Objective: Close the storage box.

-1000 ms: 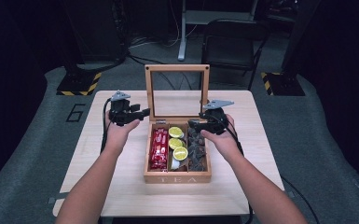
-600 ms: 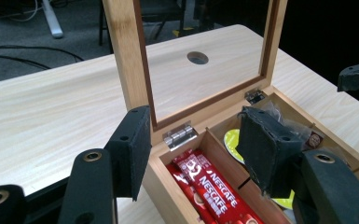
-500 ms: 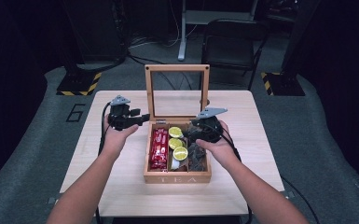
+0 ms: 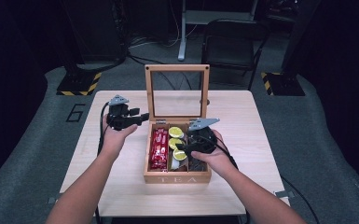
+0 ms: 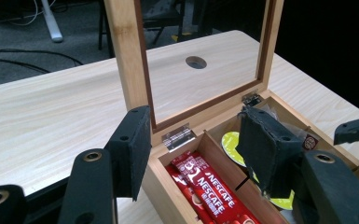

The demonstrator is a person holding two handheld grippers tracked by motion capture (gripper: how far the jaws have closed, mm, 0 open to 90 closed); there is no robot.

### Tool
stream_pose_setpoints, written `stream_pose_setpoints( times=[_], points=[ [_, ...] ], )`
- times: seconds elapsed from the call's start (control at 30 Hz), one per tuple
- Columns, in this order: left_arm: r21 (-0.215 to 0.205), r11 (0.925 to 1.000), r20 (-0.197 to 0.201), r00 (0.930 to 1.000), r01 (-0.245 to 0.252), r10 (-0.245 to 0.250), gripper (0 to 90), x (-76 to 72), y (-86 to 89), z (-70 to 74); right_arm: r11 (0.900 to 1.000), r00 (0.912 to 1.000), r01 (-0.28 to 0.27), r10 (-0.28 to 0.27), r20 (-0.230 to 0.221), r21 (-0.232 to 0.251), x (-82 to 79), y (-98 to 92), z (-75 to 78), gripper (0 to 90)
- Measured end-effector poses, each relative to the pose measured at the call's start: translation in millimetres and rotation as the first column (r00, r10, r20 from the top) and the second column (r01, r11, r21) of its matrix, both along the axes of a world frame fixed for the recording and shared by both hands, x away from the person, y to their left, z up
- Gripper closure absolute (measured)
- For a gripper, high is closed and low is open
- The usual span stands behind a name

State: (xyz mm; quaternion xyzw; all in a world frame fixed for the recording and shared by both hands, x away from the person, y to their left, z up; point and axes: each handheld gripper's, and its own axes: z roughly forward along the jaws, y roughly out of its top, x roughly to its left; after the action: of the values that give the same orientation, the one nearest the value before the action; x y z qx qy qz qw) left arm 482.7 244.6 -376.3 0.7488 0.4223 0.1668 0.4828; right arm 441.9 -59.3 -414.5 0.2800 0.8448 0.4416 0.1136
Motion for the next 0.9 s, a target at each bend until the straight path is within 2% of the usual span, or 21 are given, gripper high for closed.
stream_pose_setpoints(
  times=[0.33, 0.73, 0.9],
  points=[
    [-0.004, 1.0000, 0.007, 1.0000, -0.002, 0.002, 44.2, 0.4, -0.5, 3.1, 0.997, 0.9995, -0.033, 0.033, 0.000, -0.075, -4.7, 7.6, -19.9, 30.4],
    [-0.013, 0.9999, 0.014, 0.9999, -0.006, 0.007, 44.2, 0.0, -0.8, 3.5, 0.992, 0.9982, -0.061, 0.061, -0.002, -0.114, -9.3, 15.4, -27.6, 30.4],
    [-0.012, 0.9999, 0.015, 0.9999, -0.008, 0.008, 44.2, 0.2, 2.3, 4.5, 0.992, 0.9980, -0.063, 0.062, -0.009, -0.114, -9.9, 16.7, -32.4, 30.6]
  ],
)
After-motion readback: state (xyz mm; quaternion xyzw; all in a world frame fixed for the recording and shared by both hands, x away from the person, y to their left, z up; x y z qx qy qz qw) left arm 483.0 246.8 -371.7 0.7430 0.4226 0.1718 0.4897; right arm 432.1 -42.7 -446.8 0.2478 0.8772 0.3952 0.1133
